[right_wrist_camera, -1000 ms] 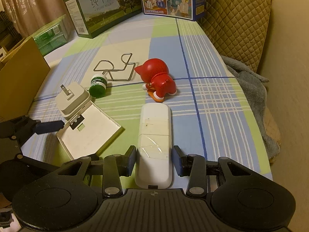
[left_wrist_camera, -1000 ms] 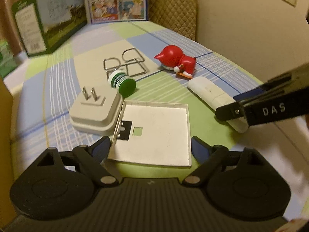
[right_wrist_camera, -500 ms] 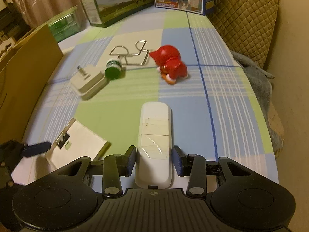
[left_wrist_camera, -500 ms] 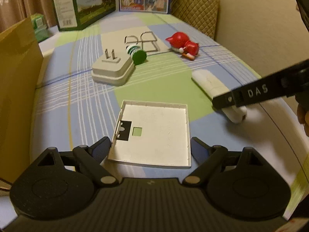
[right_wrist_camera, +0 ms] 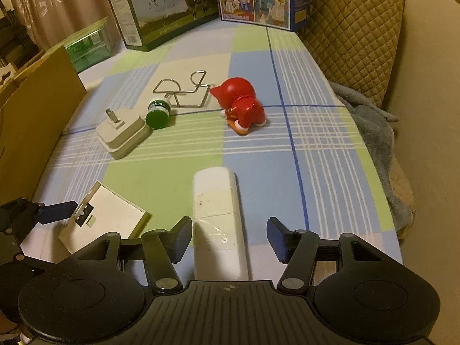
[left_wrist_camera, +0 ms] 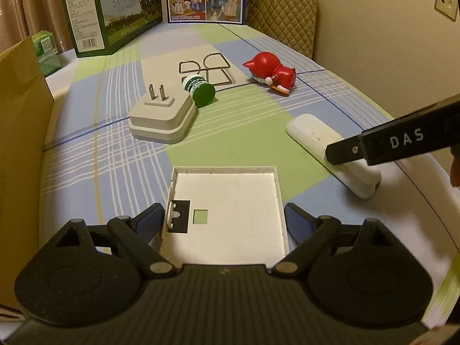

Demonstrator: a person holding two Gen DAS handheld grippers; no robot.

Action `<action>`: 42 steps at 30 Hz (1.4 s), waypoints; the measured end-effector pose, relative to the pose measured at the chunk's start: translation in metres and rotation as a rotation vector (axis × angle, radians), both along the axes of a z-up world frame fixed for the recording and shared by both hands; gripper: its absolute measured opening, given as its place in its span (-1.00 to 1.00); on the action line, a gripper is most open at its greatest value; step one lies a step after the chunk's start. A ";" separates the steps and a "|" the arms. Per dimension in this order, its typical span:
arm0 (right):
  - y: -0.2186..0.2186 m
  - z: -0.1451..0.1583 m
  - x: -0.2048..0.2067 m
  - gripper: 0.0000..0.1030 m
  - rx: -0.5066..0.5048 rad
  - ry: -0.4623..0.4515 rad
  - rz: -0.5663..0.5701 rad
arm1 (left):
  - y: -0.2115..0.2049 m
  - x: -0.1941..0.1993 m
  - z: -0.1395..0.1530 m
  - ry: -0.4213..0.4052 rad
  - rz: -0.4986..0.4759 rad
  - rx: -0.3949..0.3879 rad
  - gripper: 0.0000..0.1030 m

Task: Organize rigid objects
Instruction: 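Grasp the white square tray edge with the left gripper while the right holds the power bank, then carry the tray and power bank into the cardboard box and open both grippers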

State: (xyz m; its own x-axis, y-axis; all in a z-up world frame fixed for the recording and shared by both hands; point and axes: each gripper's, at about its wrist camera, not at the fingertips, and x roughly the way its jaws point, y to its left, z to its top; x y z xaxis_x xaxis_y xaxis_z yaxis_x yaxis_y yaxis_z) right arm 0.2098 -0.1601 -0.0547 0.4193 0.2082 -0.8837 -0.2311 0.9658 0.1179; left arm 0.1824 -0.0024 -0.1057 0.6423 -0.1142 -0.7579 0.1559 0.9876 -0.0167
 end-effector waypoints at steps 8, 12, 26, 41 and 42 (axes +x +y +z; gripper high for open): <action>0.005 -0.006 0.002 0.09 -0.003 0.014 0.011 | 0.000 0.001 0.002 0.007 0.010 -0.013 0.65; 0.009 -0.007 0.003 0.09 -0.003 0.004 0.020 | 0.001 0.001 0.002 0.012 0.022 -0.015 0.65; 0.025 -0.012 0.000 -0.27 -0.103 -0.042 0.102 | 0.007 -0.003 0.007 0.003 0.055 0.005 0.65; 0.021 0.037 -0.002 -0.29 0.067 -0.180 0.004 | 0.010 -0.008 0.051 -0.098 0.074 0.014 0.65; 0.022 0.040 -0.002 -0.29 0.074 -0.186 0.000 | 0.011 -0.009 0.057 -0.108 0.080 0.016 0.65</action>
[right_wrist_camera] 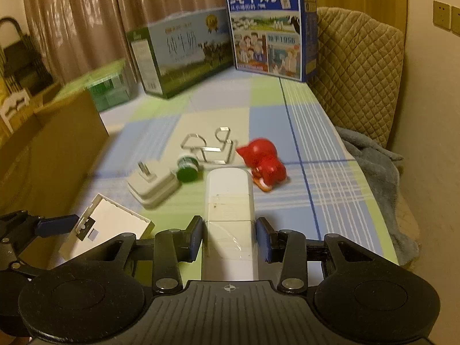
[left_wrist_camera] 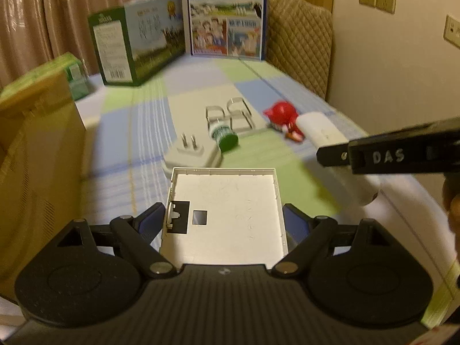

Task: Organize rigid objects
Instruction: 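Carry the tray and power bank into the cardboard box and open both grippers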

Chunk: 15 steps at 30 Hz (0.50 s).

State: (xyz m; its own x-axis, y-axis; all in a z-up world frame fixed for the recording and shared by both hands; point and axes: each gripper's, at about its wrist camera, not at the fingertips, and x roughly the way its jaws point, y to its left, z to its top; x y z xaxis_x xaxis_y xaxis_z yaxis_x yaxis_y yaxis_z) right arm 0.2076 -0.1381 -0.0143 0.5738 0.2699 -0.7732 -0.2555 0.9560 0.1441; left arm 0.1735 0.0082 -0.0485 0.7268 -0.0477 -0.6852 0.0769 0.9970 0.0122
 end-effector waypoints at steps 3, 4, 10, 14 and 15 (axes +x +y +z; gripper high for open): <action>0.007 0.011 -0.002 -0.28 0.012 -0.023 -0.001 | 0.004 -0.004 0.018 -0.020 0.015 0.006 0.65; 0.009 0.015 -0.004 -0.28 0.022 -0.029 -0.002 | 0.006 -0.006 0.025 -0.029 0.017 0.012 0.65; 0.034 0.052 -0.019 -0.28 0.071 -0.067 0.032 | 0.036 -0.025 0.068 -0.081 0.057 0.047 0.65; 0.069 0.083 -0.023 -0.28 0.142 -0.079 0.103 | 0.074 -0.039 0.096 -0.115 0.107 0.097 0.65; 0.079 0.089 -0.024 -0.28 0.160 -0.078 0.126 | 0.085 -0.044 0.102 -0.118 0.118 0.109 0.65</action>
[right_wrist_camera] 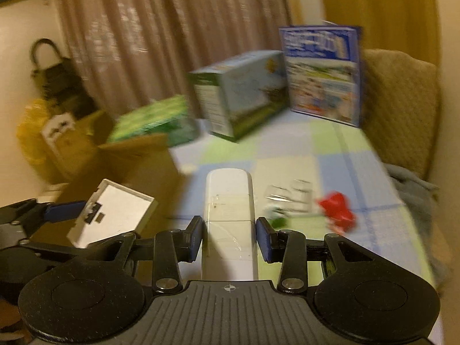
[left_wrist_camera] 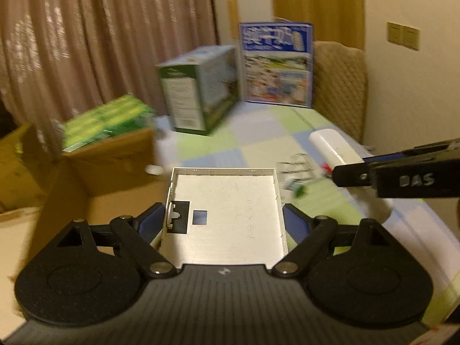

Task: Organize rigid objects
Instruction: 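Carry the tray and power bank into the cardboard box and open both grippers, then move both open tools back over the table items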

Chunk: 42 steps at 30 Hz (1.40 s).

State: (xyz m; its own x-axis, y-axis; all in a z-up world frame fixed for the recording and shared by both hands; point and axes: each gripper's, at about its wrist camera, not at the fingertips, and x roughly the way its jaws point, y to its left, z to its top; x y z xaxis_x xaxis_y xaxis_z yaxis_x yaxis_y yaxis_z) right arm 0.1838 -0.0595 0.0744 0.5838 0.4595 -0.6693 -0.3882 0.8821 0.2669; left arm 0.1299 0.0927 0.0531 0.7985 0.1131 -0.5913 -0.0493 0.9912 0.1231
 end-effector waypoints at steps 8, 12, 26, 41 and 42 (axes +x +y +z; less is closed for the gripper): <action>0.098 0.007 -0.003 -0.28 0.099 0.059 0.171 | 0.100 -0.033 0.017 0.017 0.146 0.076 0.65; 0.140 -0.009 -0.003 -0.28 0.098 0.094 0.217 | 0.135 -0.047 0.006 0.045 0.193 0.079 0.65; 0.187 -0.040 -0.004 -0.28 0.033 0.110 0.258 | 0.169 -0.055 -0.026 0.070 0.218 0.005 0.65; 0.180 -0.040 0.001 -0.08 0.092 0.117 0.222 | 0.175 -0.059 -0.024 0.042 0.239 -0.041 0.66; 0.179 -0.038 0.001 -0.06 0.092 0.114 0.220 | 0.174 -0.060 -0.022 0.040 0.238 -0.038 0.66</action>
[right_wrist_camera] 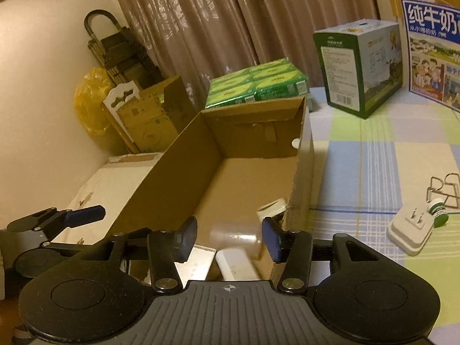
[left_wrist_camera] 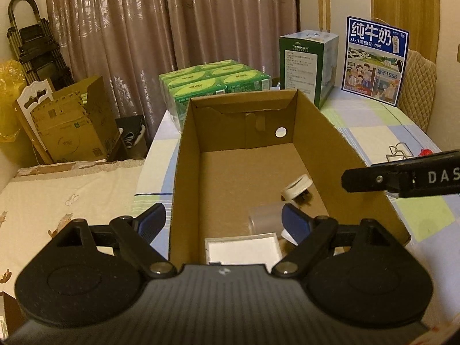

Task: Organize rigid objects
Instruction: 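Move both open tools back over the table items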

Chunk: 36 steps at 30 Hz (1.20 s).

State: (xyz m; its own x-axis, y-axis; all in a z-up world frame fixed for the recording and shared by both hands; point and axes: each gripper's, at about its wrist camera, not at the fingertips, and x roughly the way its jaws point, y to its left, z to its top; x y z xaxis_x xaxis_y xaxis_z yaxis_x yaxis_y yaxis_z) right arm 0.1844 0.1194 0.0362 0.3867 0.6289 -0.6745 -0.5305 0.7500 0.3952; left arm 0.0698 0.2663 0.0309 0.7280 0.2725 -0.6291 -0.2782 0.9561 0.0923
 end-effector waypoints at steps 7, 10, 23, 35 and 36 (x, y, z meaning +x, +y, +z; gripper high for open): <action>-0.021 0.011 -0.010 -0.03 0.006 -0.023 -0.031 | -0.012 -0.006 0.013 -0.020 -0.005 0.007 0.66; -0.034 0.018 -0.017 -0.02 -0.013 -0.049 -0.042 | -0.021 -0.008 0.019 -0.028 -0.012 0.000 0.66; -0.152 0.027 -0.048 0.01 -0.119 -0.103 -0.232 | -0.107 -0.008 0.043 -0.092 -0.163 -0.058 0.66; -0.249 0.018 -0.057 0.03 -0.172 -0.081 -0.402 | -0.191 0.030 0.034 -0.102 -0.313 -0.054 0.66; -0.253 0.017 -0.057 0.03 -0.177 -0.083 -0.408 | -0.197 0.034 0.031 -0.102 -0.328 -0.051 0.66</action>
